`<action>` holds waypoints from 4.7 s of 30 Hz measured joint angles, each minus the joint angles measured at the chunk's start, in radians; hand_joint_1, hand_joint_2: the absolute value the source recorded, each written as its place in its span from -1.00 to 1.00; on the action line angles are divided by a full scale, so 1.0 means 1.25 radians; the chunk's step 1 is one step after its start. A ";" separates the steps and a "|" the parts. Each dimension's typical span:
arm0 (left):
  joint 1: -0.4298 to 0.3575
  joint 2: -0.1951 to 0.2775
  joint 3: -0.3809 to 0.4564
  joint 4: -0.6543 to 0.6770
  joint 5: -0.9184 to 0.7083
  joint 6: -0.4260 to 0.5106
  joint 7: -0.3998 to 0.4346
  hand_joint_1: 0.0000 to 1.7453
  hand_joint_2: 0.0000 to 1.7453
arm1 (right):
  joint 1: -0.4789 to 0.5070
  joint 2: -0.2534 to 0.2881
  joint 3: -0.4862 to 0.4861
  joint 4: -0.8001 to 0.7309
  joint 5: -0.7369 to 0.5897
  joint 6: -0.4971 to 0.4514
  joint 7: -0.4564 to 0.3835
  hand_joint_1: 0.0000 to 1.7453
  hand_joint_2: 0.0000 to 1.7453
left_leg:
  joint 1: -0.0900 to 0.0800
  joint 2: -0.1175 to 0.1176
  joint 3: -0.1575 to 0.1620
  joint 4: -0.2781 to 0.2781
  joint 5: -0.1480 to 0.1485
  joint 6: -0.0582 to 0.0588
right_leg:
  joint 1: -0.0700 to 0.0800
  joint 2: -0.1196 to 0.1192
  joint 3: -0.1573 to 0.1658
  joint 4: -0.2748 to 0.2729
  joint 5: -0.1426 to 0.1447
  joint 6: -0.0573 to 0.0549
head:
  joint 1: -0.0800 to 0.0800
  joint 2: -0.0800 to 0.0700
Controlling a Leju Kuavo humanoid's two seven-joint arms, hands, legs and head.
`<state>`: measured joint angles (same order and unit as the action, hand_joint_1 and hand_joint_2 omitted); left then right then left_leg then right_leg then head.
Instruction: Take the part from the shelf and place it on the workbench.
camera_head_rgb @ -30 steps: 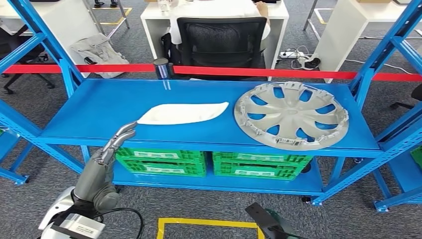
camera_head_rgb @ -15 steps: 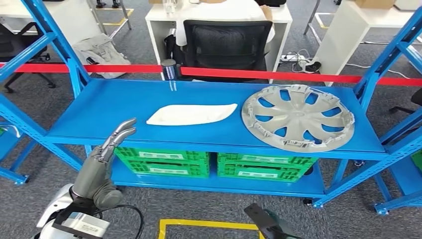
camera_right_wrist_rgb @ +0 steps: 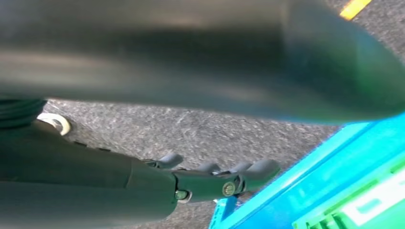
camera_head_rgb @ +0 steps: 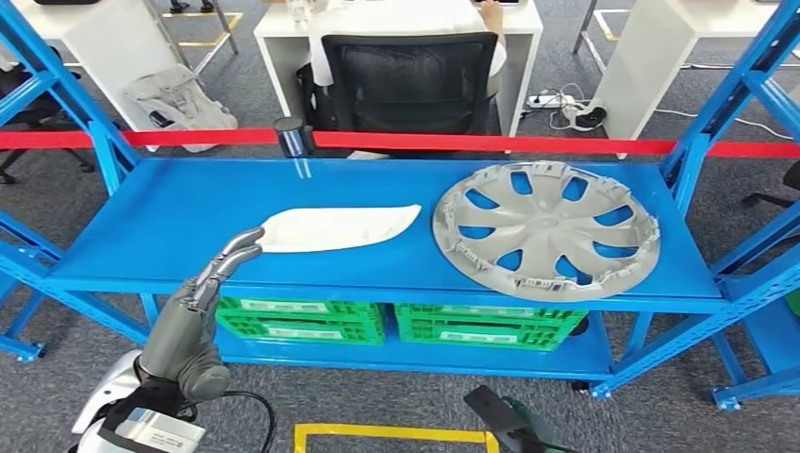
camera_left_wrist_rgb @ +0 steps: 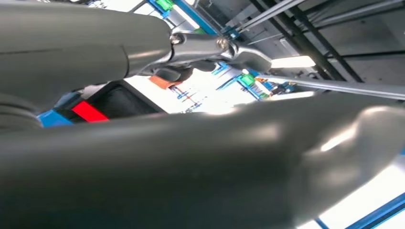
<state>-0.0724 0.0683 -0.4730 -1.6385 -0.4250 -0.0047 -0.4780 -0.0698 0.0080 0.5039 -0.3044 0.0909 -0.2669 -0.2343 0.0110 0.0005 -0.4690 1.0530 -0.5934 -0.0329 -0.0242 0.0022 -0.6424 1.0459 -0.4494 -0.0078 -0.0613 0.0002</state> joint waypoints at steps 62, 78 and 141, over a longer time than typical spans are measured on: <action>0.001 0.003 -0.006 0.002 -0.111 0.050 0.091 -1.00 -1.00 | -0.001 0.001 0.016 -0.003 0.005 0.001 0.013 -1.00 -1.00 | -0.011 -0.003 -0.030 -0.050 0.058 0.034 | 0.002 0.004 0.021 -0.011 -0.011 0.013 | 0.001 0.000; -0.043 -0.006 -0.016 0.027 -0.148 0.093 0.124 -1.00 0.00 | -0.005 0.002 0.019 -0.004 0.004 0.009 0.013 -1.00 -1.00 | -0.010 -0.003 -0.027 -0.054 0.059 0.009 | 0.004 0.003 0.028 -0.015 -0.010 0.012 | 0.001 0.000; -0.509 -0.127 -0.174 0.887 -0.323 0.026 0.228 -1.00 1.00 | -0.013 -0.001 0.036 -0.007 0.025 0.011 0.028 -1.00 -1.00 | -0.012 -0.003 -0.026 -0.051 0.060 0.011 | 0.003 0.004 0.031 -0.019 -0.006 0.017 | 0.001 0.000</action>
<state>-0.7088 -0.0906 -0.6905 -0.5303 -0.8284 0.0280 -0.1930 -0.0861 0.0070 0.5487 -0.3128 0.1225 -0.2529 -0.1999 -0.0035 -0.0034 -0.5017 0.9893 -0.5185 -0.0185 -0.0207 0.0067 -0.6039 1.0226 -0.4570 0.0136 -0.0599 0.0002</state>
